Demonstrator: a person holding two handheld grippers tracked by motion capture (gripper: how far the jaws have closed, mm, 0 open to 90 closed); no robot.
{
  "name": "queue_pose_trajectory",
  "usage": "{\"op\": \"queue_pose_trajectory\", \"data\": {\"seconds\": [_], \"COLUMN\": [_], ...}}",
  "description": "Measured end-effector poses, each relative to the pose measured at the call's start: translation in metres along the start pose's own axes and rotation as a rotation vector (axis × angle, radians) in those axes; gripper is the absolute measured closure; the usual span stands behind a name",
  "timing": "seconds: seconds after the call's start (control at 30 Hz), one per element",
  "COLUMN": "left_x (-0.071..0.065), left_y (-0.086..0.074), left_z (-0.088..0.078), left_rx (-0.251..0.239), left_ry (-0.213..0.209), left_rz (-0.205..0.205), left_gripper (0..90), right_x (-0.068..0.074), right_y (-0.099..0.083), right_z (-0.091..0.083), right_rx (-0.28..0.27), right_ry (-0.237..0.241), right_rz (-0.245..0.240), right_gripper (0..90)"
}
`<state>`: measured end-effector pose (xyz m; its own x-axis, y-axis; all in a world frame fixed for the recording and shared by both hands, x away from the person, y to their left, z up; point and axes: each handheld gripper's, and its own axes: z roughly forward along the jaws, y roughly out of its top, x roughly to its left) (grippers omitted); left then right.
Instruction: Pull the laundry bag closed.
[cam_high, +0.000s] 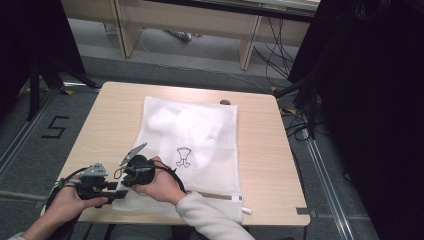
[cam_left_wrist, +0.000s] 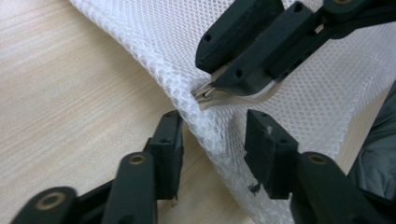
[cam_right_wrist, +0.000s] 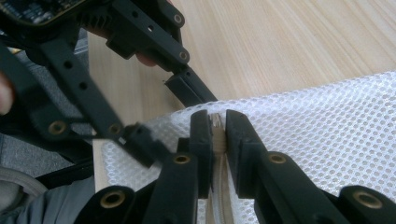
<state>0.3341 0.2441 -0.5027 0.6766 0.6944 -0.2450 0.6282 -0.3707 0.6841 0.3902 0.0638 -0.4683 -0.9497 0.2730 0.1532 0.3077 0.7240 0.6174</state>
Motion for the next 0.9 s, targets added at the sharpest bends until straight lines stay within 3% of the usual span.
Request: {"op": "queue_pose_trajectory", "data": {"seconds": [0.17,0.27,0.43,0.67,0.87,0.9], "left_x": [-0.0014,-0.0009,-0.0014,-0.0047,-0.0059,-0.0061], "left_y": [-0.0001,0.0002,0.0015,0.0035,0.0046,0.0046], "left_z": [0.0000,-0.0007,-0.0024,-0.0050,-0.0060,-0.0060], "left_rx": [0.007,0.011,0.008,-0.008,-0.020,-0.022], "left_ry": [-0.006,-0.006,-0.011,-0.008,-0.022,-0.018], "left_rz": [-0.001,0.005,-0.030,-0.061,-0.058,-0.057], "left_gripper": [67.2,72.7,82.0,84.7,85.3,85.3], "right_x": [-0.0004,0.0008,-0.0014,0.0009,0.0016,0.0004], "right_y": [-0.0005,-0.0010,-0.0020,-0.0049,-0.0085,-0.0089], "right_z": [-0.0015,-0.0019,-0.0041,-0.0074,-0.0088,-0.0082], "right_rx": [0.010,0.006,0.009,0.026,0.045,0.043], "right_ry": [-0.017,-0.002,-0.014,-0.006,-0.013,-0.016], "right_rz": [-0.013,-0.010,-0.024,-0.031,-0.031,-0.050], "right_gripper": [81.9,81.9,81.9,82.1,82.3,82.3]}}
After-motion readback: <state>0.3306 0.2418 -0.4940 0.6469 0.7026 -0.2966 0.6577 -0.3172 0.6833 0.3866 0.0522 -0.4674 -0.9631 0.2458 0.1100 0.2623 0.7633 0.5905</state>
